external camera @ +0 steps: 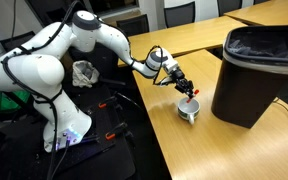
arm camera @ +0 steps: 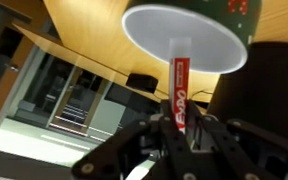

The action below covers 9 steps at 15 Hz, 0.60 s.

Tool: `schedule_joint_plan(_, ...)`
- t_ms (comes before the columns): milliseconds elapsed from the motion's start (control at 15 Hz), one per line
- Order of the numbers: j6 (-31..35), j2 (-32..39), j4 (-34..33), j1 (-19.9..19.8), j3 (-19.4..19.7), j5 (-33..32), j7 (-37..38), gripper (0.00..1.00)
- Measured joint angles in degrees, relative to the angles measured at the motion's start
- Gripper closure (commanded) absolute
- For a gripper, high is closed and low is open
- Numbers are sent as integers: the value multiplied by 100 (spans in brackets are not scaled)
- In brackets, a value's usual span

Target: Put the marker in the mug cup

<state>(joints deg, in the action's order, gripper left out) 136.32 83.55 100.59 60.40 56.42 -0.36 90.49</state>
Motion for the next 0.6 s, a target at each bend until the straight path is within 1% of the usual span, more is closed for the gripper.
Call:
schedule_joint_plan(133, 218, -3, -84, -109, -77, -22, 9, 42)
schedule_joint_plan(200, 298, -23, -94, -141, -102, -23, 9, 32)
schedule_joint_plan(267, 398, -94, -78, -171, -146, -23, -21, 26)
schedule_joint_plan(467, 696, -647, 251, -188, -248, -21, -298, 4)
schedule_joint_plan(533, 696, -929, 430, -187, -259, -21, -479, 0)
schedule_joint_plan(600, 690, -1242, 631, -190, -258, -21, -681, 0)
